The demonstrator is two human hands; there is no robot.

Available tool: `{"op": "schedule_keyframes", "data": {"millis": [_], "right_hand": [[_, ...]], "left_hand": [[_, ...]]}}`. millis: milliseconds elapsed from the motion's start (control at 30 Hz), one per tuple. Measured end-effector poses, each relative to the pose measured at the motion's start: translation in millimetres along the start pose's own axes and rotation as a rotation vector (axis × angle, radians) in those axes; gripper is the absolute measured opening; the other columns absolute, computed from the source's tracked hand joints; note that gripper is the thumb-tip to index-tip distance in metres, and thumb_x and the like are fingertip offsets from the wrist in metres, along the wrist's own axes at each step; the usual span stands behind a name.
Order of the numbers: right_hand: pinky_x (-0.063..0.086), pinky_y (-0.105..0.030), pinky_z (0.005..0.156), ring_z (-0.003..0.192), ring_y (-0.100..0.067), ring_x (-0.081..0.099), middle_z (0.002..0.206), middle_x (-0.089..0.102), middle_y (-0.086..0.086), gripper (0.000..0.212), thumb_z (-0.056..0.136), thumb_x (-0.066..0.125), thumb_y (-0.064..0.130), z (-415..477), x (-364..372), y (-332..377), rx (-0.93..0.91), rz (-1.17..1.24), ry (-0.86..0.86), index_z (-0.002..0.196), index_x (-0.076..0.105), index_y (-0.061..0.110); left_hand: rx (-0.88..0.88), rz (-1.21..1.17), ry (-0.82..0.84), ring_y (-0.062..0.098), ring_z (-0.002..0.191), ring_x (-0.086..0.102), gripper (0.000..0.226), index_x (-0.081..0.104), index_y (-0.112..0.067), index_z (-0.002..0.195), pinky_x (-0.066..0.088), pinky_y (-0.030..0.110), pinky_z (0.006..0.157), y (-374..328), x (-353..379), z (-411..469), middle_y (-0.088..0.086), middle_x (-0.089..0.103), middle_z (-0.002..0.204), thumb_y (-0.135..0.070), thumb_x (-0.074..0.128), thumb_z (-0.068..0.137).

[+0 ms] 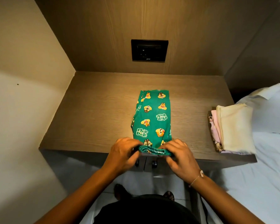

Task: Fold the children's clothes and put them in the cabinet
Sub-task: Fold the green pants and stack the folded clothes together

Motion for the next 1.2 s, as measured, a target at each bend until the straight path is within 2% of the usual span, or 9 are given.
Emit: {"op": "schedule_keyframes", "data": {"millis": [133,267,433,533,600,733,867,1067,1200], "right_hand": [[0.054,-0.032,0.075,0.089,-0.002,0.064,0.097,0.071,0.015,0.025,0.083,0.063,0.043,7,-37,14,0.107,0.284,-0.068,0.102,0.069,0.027],[0.051,-0.035,0.059,0.068,-0.008,0.064,0.078,0.071,0.012,0.022,0.081,0.067,0.044,48,-56,5,0.213,0.252,-0.059,0.097,0.069,0.030],[0.041,-0.028,0.061,0.081,-0.022,0.066,0.084,0.072,0.002,0.022,0.083,0.065,0.045,130,-44,-30,0.370,-0.023,-0.041,0.095,0.068,0.027],[0.050,-0.031,0.075,0.099,-0.027,0.065,0.106,0.072,-0.003,0.033,0.085,0.064,0.047,159,-31,-46,0.464,-0.081,-0.012,0.112,0.065,0.028],[0.053,-0.033,0.083,0.105,-0.024,0.063,0.116,0.069,-0.003,0.042,0.085,0.065,0.049,157,-26,-53,0.505,-0.086,-0.020,0.121,0.060,0.028],[0.050,-0.040,0.088,0.110,-0.026,0.054,0.119,0.060,-0.005,0.065,0.076,0.058,0.070,116,-15,-65,0.598,-0.195,-0.037,0.122,0.056,0.024],[0.048,-0.041,0.090,0.111,-0.027,0.052,0.117,0.058,-0.005,0.065,0.072,0.067,0.067,98,0,-61,0.668,-0.254,-0.035,0.120,0.059,0.023],[0.050,-0.040,0.090,0.106,-0.028,0.059,0.112,0.065,-0.005,0.035,0.078,0.072,0.032,100,7,-61,0.727,0.064,-0.143,0.110,0.062,0.023],[0.057,-0.044,0.081,0.092,-0.026,0.068,0.110,0.069,-0.012,0.030,0.083,0.061,-0.006,91,7,-57,0.744,0.768,-0.286,0.099,0.051,0.017]], "left_hand": [[-0.226,-0.450,0.064,0.017,0.079,0.069,0.026,0.064,-0.031,0.103,0.057,0.042,0.065,-4,-13,7,-0.001,0.072,0.087,-0.050,0.062,0.086],[-0.385,-0.549,0.066,0.017,0.084,0.072,0.014,0.064,-0.036,0.098,0.061,0.043,0.076,11,-22,44,0.002,0.075,0.087,-0.042,0.066,0.085],[-0.550,-0.335,-0.005,0.022,0.075,0.071,0.029,0.069,-0.023,0.085,0.059,0.044,0.072,45,-31,107,0.003,0.074,0.077,-0.050,0.065,0.079],[-0.621,-0.061,0.100,0.024,0.085,0.068,0.032,0.069,-0.019,0.093,0.057,0.039,0.077,59,-24,135,0.005,0.074,0.097,-0.050,0.061,0.088],[-0.681,0.091,0.159,0.024,0.094,0.064,0.041,0.066,-0.021,0.107,0.055,0.039,0.084,68,-19,133,0.005,0.069,0.107,-0.056,0.059,0.087],[-0.735,0.343,0.136,0.025,0.098,0.057,0.061,0.058,-0.017,0.105,0.052,0.041,0.084,74,-11,98,0.005,0.057,0.107,-0.072,0.055,0.078],[-0.734,0.338,0.086,0.028,0.110,0.054,0.049,0.059,-0.015,0.107,0.048,0.043,0.089,63,5,93,0.009,0.055,0.118,-0.057,0.065,0.081],[-0.748,-0.118,-0.005,0.019,0.087,0.064,0.019,0.062,-0.024,0.093,0.054,0.033,0.071,60,6,101,0.000,0.069,0.097,-0.034,0.071,0.080],[-0.661,-0.854,-0.116,0.025,0.092,0.070,0.048,0.047,-0.015,0.116,0.060,0.041,0.075,45,9,100,0.016,0.068,0.115,0.015,0.057,0.080]]}}
Point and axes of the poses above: each hand's wrist, its own z-axis towards the middle knuckle, its own x-axis out of the palm, y = z × x, the point moved 8 cm from there along z, towards the middle knuckle
